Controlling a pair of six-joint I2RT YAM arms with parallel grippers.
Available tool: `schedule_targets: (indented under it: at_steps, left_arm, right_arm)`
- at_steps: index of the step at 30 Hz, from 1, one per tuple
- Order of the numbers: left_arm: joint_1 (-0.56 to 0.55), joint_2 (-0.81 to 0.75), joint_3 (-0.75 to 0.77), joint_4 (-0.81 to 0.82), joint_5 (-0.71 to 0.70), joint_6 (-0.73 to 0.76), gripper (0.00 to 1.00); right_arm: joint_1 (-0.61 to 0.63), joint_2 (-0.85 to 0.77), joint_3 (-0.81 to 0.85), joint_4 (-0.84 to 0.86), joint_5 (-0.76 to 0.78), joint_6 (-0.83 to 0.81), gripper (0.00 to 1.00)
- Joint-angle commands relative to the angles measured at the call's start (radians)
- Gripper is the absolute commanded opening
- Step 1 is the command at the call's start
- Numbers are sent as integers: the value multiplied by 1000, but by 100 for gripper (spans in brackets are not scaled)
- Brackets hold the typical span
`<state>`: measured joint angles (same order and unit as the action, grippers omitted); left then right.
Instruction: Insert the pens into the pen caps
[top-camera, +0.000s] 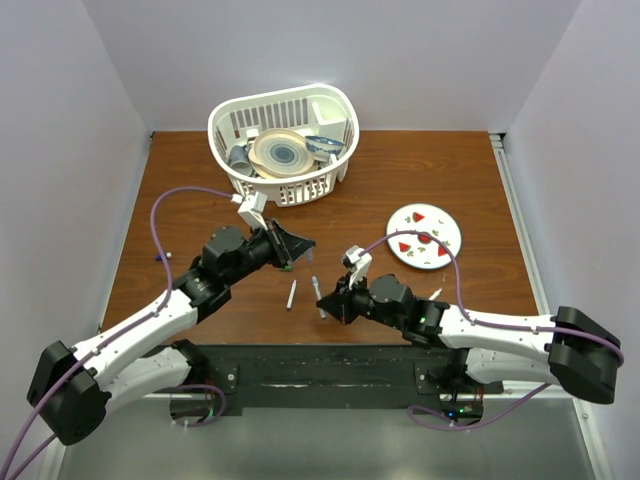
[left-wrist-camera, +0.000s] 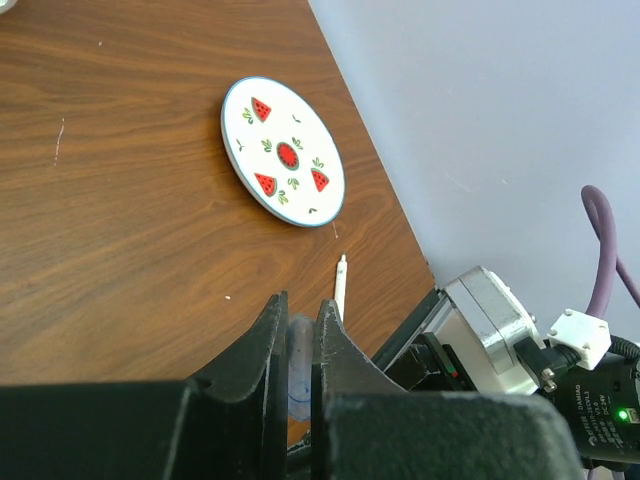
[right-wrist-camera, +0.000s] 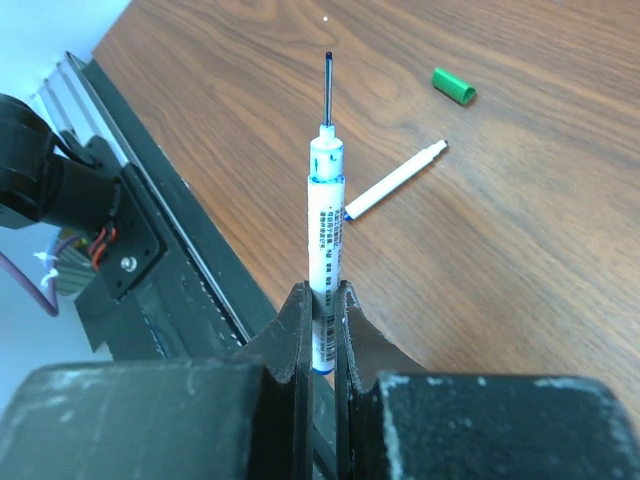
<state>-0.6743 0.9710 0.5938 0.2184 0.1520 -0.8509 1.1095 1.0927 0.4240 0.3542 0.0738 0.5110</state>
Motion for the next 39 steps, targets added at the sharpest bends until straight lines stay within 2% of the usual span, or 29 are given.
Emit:
schedule_targets:
  at_steps: [1, 39]
  left_arm:
    - [7, -29, -26, 76, -29, 0, 0]
    - [7, -75, -120, 196, -45, 32, 0]
  right_arm:
    - [-2, 4, 4, 75, -11, 20, 0]
    - [-2, 49, 64, 141, -32, 75, 0]
